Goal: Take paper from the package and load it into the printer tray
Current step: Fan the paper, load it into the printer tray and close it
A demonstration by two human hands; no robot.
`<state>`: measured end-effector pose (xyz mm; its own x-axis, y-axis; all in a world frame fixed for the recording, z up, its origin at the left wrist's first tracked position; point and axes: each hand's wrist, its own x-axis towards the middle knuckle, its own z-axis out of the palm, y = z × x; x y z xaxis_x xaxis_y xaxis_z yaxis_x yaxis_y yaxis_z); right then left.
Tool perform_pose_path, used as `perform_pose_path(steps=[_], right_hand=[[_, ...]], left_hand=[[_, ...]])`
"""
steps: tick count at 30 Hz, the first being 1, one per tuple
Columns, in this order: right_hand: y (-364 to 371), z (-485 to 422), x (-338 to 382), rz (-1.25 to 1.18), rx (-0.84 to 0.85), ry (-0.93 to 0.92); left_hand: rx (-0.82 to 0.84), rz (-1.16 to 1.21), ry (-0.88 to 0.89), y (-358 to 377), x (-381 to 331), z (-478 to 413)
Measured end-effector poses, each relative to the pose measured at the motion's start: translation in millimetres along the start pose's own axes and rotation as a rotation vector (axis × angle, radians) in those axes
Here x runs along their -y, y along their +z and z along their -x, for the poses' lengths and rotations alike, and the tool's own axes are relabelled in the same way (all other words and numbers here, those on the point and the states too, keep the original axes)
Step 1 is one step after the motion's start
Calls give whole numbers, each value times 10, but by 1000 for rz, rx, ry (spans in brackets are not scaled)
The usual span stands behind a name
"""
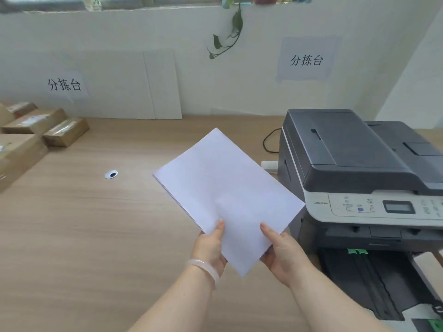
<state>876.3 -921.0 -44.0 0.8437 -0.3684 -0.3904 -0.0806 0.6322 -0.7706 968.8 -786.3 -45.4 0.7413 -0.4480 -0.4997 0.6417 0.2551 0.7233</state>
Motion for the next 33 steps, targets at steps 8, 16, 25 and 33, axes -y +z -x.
perform_pose_path(steps=[8, 16, 25, 33], right_hand=[[-421, 40, 58, 232, -194, -36], [-858, 243, 284, 555, -84, -7], [-834, 129, -223, 735, -332, -134], [-1034, 6, -695, 729, -434, -61]], left_hand=[[-15, 128, 29, -335, -146, 5], [73, -374, -106, -783, -499, -146], [-148, -786, 168, -626, 180, -353], [-263, -858, 84, -812, 560, -533]])
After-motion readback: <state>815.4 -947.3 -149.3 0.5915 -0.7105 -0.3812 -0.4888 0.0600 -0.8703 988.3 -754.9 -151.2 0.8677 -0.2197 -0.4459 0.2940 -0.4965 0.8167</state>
